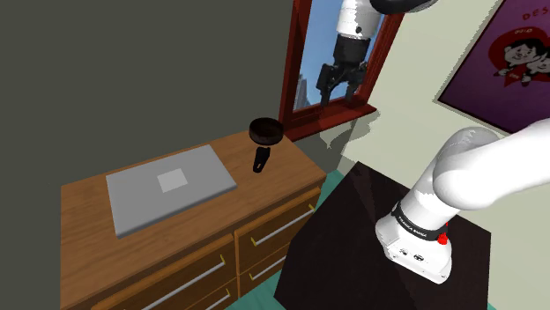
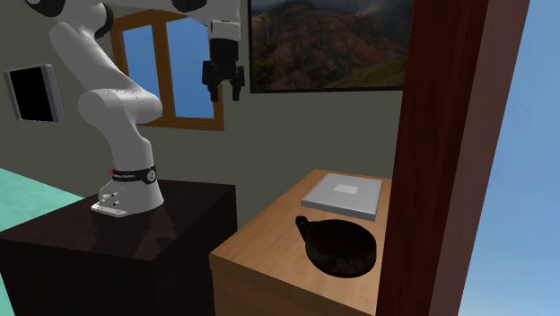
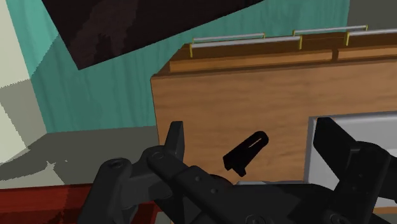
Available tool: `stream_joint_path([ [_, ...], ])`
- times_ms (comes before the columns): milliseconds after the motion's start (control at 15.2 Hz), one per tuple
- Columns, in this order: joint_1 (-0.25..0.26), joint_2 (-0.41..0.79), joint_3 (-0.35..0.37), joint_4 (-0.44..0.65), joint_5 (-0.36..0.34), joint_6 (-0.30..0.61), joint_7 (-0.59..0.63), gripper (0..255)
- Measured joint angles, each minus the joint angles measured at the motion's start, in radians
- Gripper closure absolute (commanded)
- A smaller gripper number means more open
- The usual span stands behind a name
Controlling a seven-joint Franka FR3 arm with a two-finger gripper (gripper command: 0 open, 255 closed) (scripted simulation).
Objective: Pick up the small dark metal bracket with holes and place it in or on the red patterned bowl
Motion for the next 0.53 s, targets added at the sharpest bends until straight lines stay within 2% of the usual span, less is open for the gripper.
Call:
stream_joint_path([
  [528, -0.022, 0.219, 0.085, -0.064, 0.035, 0.303, 0.183, 0],
])
